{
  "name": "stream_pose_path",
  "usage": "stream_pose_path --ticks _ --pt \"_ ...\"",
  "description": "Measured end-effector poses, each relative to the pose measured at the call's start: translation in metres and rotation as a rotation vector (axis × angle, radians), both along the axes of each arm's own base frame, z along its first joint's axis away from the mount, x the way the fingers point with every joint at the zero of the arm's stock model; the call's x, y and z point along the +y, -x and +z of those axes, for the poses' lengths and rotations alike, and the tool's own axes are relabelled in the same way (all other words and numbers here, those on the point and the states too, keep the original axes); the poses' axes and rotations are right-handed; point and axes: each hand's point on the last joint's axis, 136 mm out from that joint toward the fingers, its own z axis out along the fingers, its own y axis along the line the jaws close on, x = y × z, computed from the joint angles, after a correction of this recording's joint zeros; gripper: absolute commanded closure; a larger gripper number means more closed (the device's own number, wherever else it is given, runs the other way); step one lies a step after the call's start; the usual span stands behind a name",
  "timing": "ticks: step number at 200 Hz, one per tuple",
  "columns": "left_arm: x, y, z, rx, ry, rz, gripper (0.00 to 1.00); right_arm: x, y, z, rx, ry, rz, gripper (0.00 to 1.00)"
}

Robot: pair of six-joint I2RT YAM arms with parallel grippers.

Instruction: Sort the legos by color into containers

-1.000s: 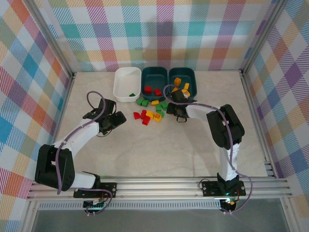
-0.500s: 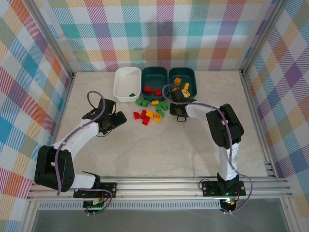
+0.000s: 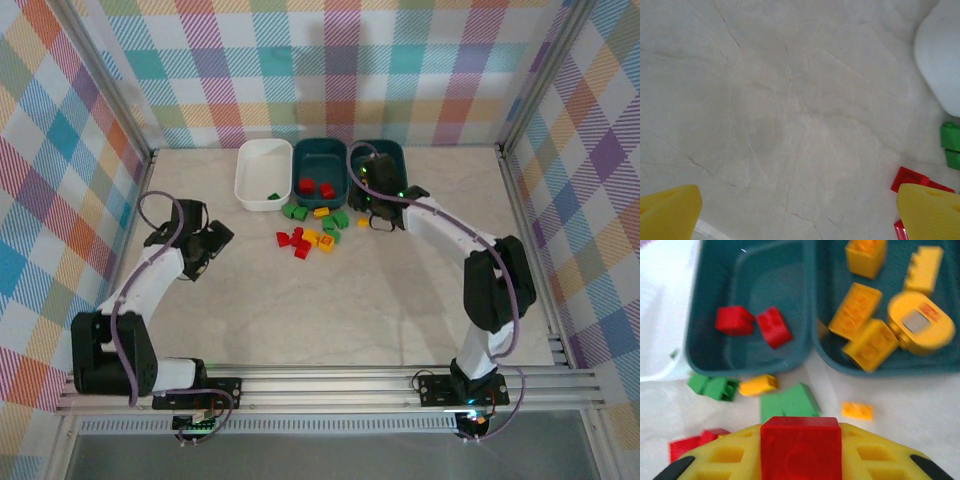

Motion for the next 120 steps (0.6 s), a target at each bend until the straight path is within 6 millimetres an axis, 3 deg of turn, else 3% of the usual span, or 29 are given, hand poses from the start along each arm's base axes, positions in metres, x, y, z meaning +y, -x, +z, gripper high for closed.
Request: stream_pose_path --ticks 29,79,91,104,120 --pt "-0.009 -0.004 -0.022 0.066 0.053 -0.022 0.04 0.029 -0.035 0.002 -0.013 -0.017 0.057 0.67" --pt "-0.023 -0.011 -0.028 0.065 0.128 -0.056 0.05 0.064 -0.075 -0.032 0.040 0.002 0.132 0.63" --pt "-0.026 -0.012 -0.029 0.062 0.143 -0.064 0.06 0.067 -0.079 -0.039 0.057 0.007 0.138 0.57" --pt "-0.029 -0.014 -0.030 0.062 0.161 -0.073 0.06 0.070 -0.082 -0.045 0.074 0.012 0.145 0.44" --pt "-0.033 -0.014 -0.030 0.060 0.179 -0.082 0.06 0.072 -0.083 -0.046 0.082 0.022 0.161 0.39"
